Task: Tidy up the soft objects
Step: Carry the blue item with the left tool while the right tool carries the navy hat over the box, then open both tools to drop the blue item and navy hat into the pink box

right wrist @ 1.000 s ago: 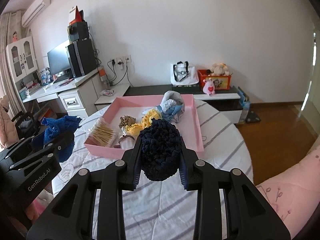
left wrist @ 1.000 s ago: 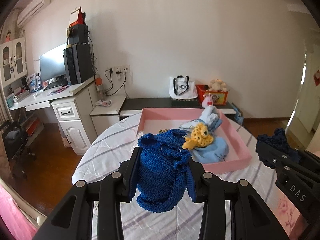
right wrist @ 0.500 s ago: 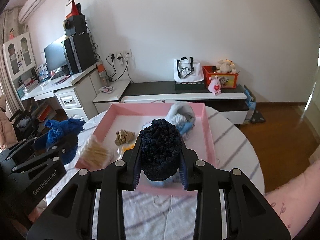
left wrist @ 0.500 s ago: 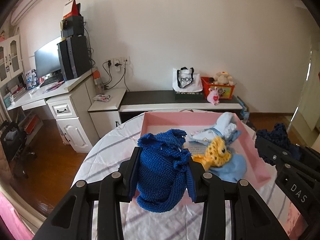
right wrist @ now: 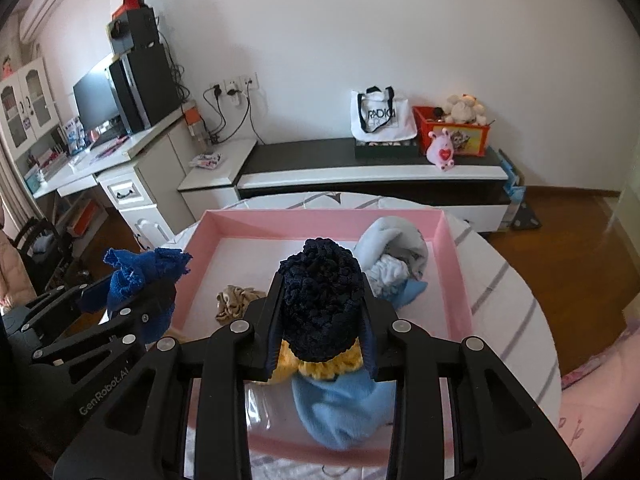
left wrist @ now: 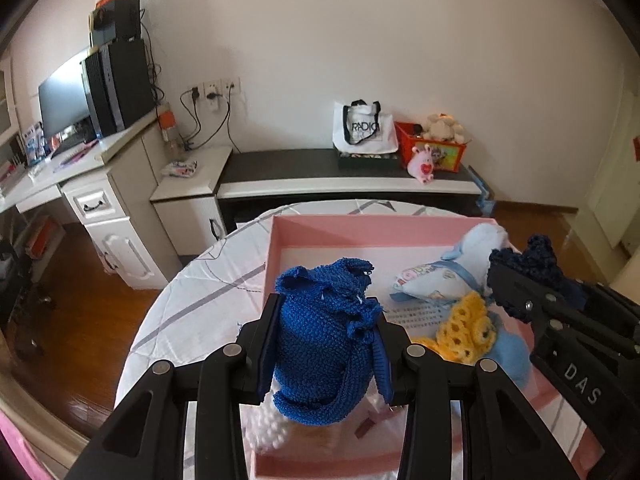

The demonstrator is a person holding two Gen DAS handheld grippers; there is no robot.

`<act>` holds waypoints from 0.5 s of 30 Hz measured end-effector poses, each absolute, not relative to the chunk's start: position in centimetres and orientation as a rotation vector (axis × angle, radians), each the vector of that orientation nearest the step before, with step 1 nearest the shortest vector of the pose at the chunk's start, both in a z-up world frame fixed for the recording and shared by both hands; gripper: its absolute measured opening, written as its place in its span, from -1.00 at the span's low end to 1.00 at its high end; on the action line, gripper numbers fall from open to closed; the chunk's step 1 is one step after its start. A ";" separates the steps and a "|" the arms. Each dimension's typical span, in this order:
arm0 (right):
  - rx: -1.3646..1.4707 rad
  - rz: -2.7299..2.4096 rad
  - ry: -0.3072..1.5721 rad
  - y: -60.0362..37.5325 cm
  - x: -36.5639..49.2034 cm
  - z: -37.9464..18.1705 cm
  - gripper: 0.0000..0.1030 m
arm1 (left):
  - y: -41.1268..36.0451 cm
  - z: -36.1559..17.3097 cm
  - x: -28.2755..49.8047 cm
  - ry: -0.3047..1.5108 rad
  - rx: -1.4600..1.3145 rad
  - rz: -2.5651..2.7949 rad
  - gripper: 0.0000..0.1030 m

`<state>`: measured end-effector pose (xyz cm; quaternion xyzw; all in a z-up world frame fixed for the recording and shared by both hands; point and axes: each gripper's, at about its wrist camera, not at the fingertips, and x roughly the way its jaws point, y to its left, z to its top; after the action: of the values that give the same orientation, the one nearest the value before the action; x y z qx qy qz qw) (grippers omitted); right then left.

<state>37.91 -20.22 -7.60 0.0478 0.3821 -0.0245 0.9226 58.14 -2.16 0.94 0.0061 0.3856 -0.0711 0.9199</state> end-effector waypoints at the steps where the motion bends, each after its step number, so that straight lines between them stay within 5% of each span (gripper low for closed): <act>1: 0.093 -0.047 0.793 -20.0 38.3 -7.8 -0.39 | -1.9 0.8 59.1 0.796 0.009 -0.146 -0.27; 5: 0.078 -0.041 0.821 -19.8 39.4 -8.5 -0.34 | -0.9 0.1 62.2 0.825 -0.008 -0.188 -0.24; 7: 0.084 -0.030 0.827 -19.9 39.8 -8.7 -0.13 | -0.4 -0.1 63.6 0.826 -0.003 -0.186 -0.12; 9: 0.096 -0.022 0.822 -20.1 39.9 -8.7 0.07 | -0.2 -0.4 63.9 0.821 0.003 -0.177 0.28; 15: 0.082 -0.074 0.787 -20.6 39.2 -8.1 0.58 | 1.0 -1.2 63.1 0.800 -0.029 -0.130 0.72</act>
<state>39.21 -20.61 -8.12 0.0400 0.3832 -0.0358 0.9221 63.10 0.97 -1.21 -0.0143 0.3892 -0.0633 0.9189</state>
